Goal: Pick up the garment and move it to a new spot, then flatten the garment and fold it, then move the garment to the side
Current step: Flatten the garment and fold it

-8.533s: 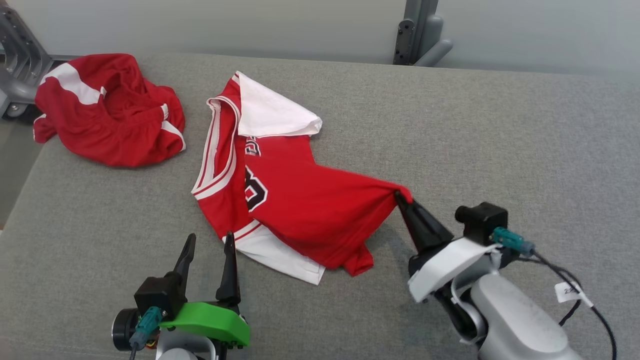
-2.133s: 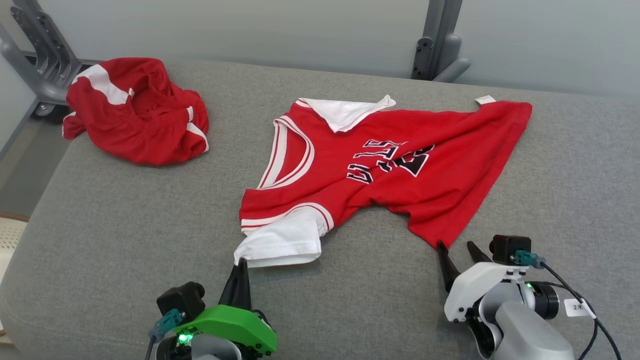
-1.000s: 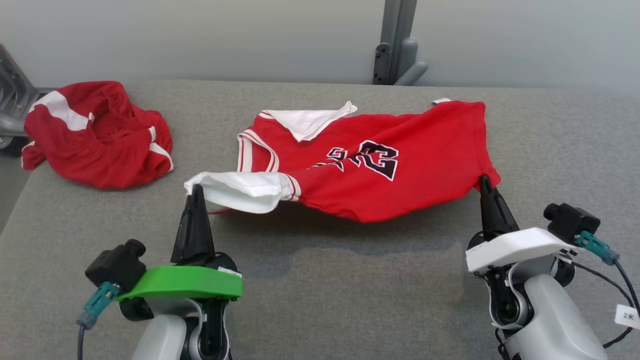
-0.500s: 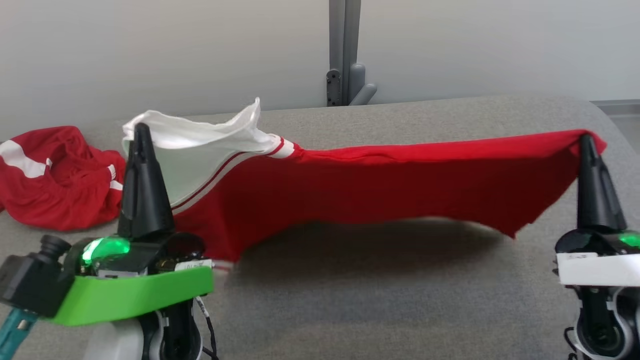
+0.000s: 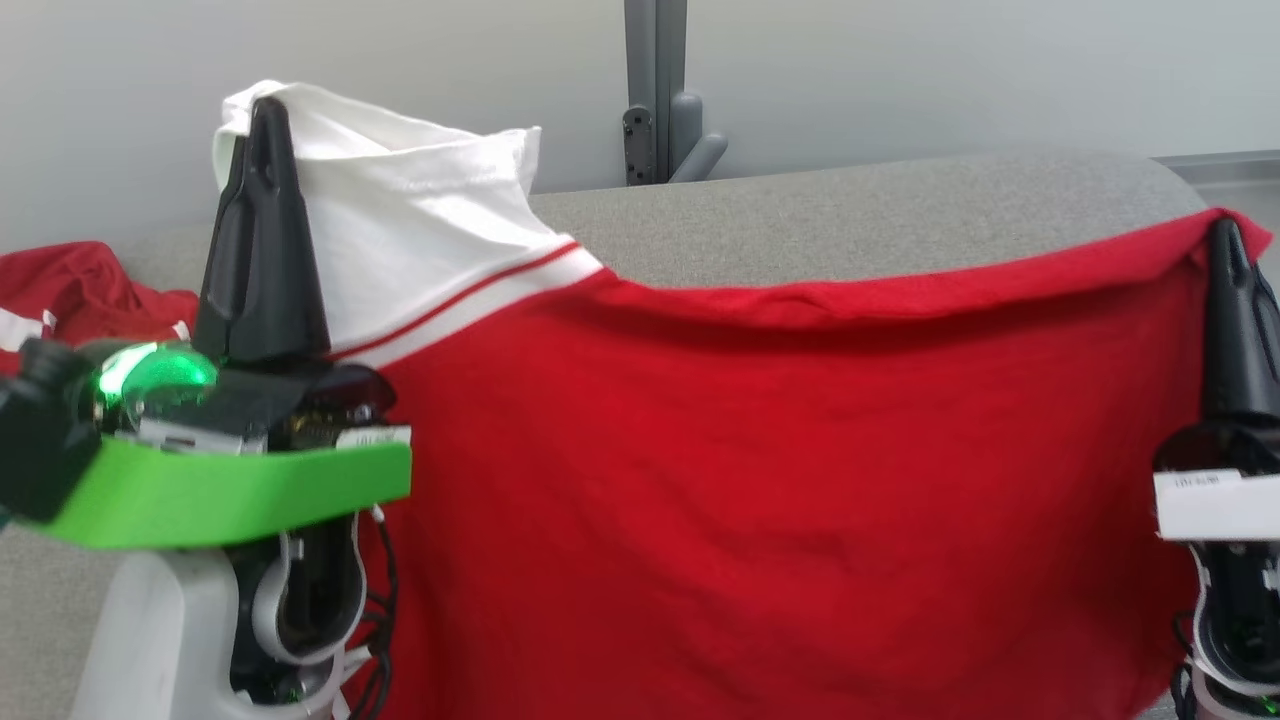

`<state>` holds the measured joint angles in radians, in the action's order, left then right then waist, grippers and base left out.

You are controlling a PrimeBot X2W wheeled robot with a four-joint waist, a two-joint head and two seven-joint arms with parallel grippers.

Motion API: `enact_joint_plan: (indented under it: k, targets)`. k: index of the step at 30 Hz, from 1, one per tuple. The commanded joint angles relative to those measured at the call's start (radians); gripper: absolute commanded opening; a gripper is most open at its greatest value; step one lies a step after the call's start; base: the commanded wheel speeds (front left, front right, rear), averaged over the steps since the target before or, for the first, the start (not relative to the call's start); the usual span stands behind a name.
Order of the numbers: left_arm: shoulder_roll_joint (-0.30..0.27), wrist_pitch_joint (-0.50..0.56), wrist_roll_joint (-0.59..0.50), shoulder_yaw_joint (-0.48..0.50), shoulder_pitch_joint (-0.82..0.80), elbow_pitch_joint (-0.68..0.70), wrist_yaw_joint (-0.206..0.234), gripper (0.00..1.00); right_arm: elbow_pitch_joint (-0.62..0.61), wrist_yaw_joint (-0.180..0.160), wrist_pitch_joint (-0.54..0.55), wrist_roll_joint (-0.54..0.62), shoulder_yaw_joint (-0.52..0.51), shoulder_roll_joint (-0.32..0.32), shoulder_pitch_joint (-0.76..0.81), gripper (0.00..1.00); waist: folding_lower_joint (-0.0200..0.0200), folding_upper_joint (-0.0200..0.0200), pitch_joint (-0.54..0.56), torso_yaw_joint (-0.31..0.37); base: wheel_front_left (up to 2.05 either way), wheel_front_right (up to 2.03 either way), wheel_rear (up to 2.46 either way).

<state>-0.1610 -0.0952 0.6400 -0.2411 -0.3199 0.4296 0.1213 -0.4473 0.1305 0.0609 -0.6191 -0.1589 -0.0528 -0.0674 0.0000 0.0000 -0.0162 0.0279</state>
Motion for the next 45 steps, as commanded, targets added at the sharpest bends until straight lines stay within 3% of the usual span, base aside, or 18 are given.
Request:
enact_joint_plan:
  k: [1, 6, 11, 15, 19, 25, 30, 34, 39, 45]
  targets:
    - [-0.002, 0.009, 0.019, 0.007, -0.057, -0.041, -0.012, 0.0, 0.032, 0.0, 0.008, 0.015, 0.017, -0.004, -0.061, 0.0, 0.0, 0.0, -0.073, -0.004, 0.0, 0.0, 0.0]
    - [0.007, 0.038, 0.058, 0.027, -0.225, -0.171, -0.039, 0.0, 0.139, 0.0, 0.028, 0.045, 0.063, -0.024, -0.243, 0.0, 0.0, 0.0, -0.171, -0.006, 0.0, 0.0, 0.0]
    - [0.025, 0.048, 0.086, 0.07, -0.523, -0.392, -0.055, 0.0, 0.344, 0.0, 0.005, 0.119, 0.132, -0.081, -0.576, 0.0, 0.0, 0.0, -0.297, -0.009, 0.0, 0.0, 0.0]
    - [0.013, 0.024, 0.057, 0.09, -0.784, -0.591, -0.063, 0.0, 0.571, 0.0, -0.089, 0.21, 0.208, -0.115, -0.882, 0.0, 0.0, 0.0, -0.362, 0.0, 0.0, 0.0, 0.0]
    - [0.003, -0.034, -0.012, 0.064, -0.996, -0.776, -0.09, 0.0, 0.826, 0.0, -0.203, 0.291, 0.228, -0.102, -1.132, 0.0, 0.0, 0.0, -0.394, -0.008, 0.0, 0.0, 0.0]
    - [0.012, -0.123, -0.061, 0.032, -1.177, -0.962, -0.151, 0.0, 1.096, 0.0, -0.302, 0.349, 0.213, -0.076, -1.318, 0.0, 0.0, 0.0, -0.493, -0.037, 0.0, 0.0, 0.0]
    - [0.034, -0.159, -0.047, 0.031, -1.129, -1.081, -0.193, 0.0, 1.25, 0.0, -0.323, 0.347, 0.208, -0.062, -1.302, 0.0, 0.0, 0.0, -0.588, -0.059, 0.0, 0.0, 0.0]
    - [0.038, -0.171, -0.045, 0.044, -1.054, -1.127, -0.223, 0.0, 1.291, 0.0, -0.326, 0.328, 0.209, -0.055, -1.261, 0.0, 0.0, 0.0, -0.631, -0.063, 0.0, 0.0, 0.0]
    - [0.019, -0.17, -0.058, 0.111, -0.928, -1.044, -0.245, 0.0, 1.248, 0.0, -0.327, 0.281, 0.226, -0.059, -1.179, 0.0, 0.0, 0.0, -0.637, -0.059, 0.0, 0.0, 0.0]
    - [-0.007, -0.17, -0.03, 0.131, -0.713, -0.838, -0.252, 0.0, 1.134, 0.0, -0.327, 0.169, 0.295, -0.1, -1.027, 0.0, 0.0, 0.0, -0.586, -0.057, 0.0, 0.0, 0.0]
